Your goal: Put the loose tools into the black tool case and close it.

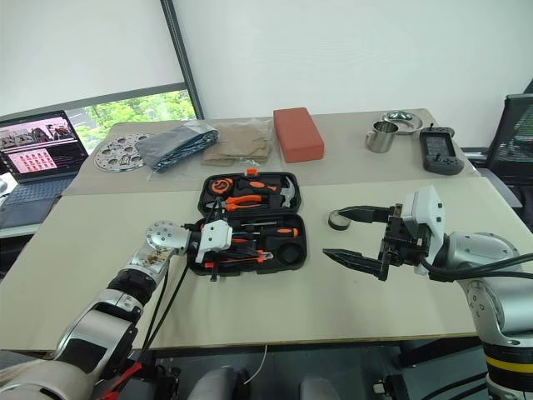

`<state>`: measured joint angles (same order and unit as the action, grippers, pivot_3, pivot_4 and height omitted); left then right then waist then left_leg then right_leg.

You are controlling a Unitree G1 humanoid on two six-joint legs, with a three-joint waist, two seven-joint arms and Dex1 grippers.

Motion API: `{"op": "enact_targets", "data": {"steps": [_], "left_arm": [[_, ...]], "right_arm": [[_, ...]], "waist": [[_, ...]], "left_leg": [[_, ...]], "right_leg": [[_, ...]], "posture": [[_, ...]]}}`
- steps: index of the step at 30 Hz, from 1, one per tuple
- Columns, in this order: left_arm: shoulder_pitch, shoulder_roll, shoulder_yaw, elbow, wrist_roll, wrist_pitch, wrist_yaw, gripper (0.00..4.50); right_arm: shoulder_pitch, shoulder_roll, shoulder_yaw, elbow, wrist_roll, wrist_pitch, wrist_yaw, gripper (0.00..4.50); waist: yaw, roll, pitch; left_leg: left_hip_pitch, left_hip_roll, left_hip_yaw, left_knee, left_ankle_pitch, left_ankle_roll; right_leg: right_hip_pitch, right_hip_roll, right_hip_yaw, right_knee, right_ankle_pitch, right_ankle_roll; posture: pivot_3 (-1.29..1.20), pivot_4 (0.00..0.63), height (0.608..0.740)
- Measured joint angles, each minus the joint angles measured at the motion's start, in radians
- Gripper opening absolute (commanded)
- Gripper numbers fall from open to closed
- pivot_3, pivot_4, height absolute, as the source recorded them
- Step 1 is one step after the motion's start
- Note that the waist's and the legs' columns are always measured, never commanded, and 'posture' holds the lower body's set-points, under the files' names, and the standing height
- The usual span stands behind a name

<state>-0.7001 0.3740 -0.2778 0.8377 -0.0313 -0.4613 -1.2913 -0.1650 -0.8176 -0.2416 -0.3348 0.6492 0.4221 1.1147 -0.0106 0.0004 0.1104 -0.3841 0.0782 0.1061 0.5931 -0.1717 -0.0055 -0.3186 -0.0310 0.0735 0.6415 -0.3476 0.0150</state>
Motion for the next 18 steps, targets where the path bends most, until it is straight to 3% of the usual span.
{"op": "enact_targets", "data": {"steps": [5, 8, 12, 18], "left_arm": [[0.040, 0.012, 0.044, -0.082, -0.044, 0.056, -0.006, 0.01], [0.102, 0.041, 0.088, -0.236, -0.130, 0.239, -0.017, 0.68], [0.131, 0.106, 0.160, -0.509, -0.257, 0.501, 0.007, 2.25], [0.159, 0.204, 0.245, -0.832, -0.391, 0.791, 0.088, 4.43]], "right_arm": [[-0.002, -0.002, 0.021, 0.018, -0.065, -0.004, -0.037, 4.50], [-0.032, -0.004, 0.066, 0.057, -0.138, -0.008, -0.071, 4.50], [-0.124, -0.018, 0.170, 0.165, -0.254, -0.008, -0.092, 4.50], [-0.331, -0.002, 0.307, 0.399, -0.373, -0.010, -0.071, 4.50]], "waist": [[-0.004, 0.000, 0.000], [-0.011, -0.002, 0.002], [-0.012, -0.008, 0.010], [-0.003, -0.004, 0.012]], "left_leg": [[-0.007, 0.000, 0.000, -0.001, 0.000, 0.001], [-0.018, 0.001, 0.001, 0.000, 0.002, 0.002], [-0.023, 0.003, 0.001, -0.001, 0.003, 0.000], [-0.023, 0.003, 0.006, -0.003, 0.003, 0.000]], "right_leg": [[-0.003, 0.001, 0.000, 0.000, 0.001, -0.002], [-0.015, 0.003, 0.003, 0.001, 0.002, -0.003], [-0.020, 0.008, 0.002, -0.002, 0.002, -0.003], [-0.018, 0.007, 0.004, -0.011, 0.002, -0.003]], "posture": [[0.00, 0.150, 0.740], [0.00, 0.150, 0.740], [0.00, 0.150, 0.740], [0.00, 0.150, 0.740]]}}
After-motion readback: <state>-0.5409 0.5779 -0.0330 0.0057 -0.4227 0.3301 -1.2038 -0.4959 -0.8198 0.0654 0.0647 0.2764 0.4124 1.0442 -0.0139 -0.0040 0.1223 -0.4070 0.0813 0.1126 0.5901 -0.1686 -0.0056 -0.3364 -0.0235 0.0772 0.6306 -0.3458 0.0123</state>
